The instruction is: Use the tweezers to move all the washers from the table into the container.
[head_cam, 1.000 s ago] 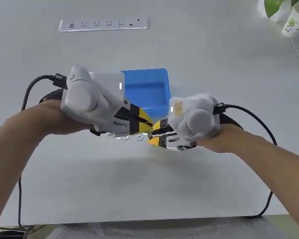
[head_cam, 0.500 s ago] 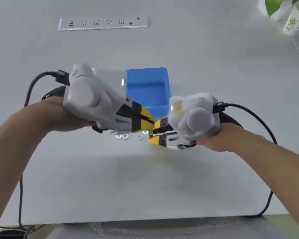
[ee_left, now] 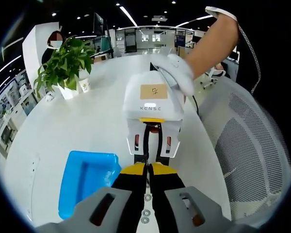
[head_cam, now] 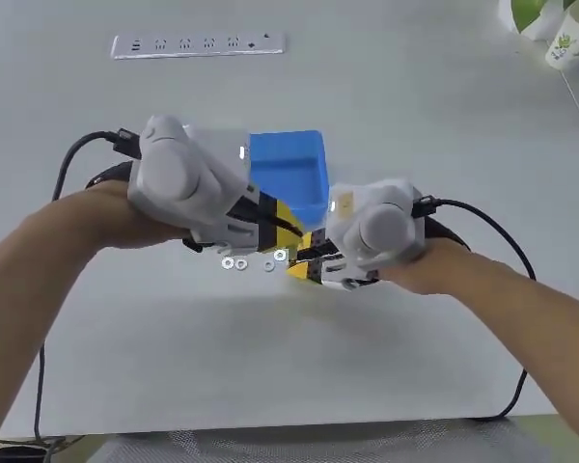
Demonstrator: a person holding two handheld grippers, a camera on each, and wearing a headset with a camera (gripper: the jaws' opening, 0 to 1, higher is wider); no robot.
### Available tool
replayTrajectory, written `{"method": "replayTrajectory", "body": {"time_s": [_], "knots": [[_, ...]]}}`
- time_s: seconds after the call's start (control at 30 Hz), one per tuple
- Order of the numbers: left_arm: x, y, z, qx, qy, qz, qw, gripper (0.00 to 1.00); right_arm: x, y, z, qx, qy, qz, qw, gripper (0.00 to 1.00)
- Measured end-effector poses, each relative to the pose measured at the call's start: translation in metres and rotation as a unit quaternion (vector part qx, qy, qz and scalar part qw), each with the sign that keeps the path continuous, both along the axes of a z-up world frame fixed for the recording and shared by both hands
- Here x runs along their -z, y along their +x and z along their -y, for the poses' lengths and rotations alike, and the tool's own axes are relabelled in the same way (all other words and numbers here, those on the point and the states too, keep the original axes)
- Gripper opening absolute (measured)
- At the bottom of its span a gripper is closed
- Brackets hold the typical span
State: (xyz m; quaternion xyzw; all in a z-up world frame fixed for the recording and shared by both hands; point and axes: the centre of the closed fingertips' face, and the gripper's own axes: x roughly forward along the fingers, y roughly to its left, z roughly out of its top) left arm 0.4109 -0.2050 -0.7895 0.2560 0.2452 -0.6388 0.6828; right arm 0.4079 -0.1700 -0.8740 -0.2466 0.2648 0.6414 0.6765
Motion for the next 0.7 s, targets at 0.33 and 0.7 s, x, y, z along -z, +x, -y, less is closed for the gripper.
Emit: {"method": "replayTrajectory", "body": {"time_s": [0.33,0.7], "knots": [[0.0003,-0.0004,-0.0011,-0.002,0.001,-0.003,1.0,0.05,0.0003,-0.0001,-0.0001,0.007,-0.003,-0.007,0.9999,0.1],[0.0008,0.0001,-0.0015,-0.001,0.001,-0.004,1.0,0.05,0.0007,0.0003,-0.0004,0.011,-0.001,-0.012,0.9999,0.1]]}}
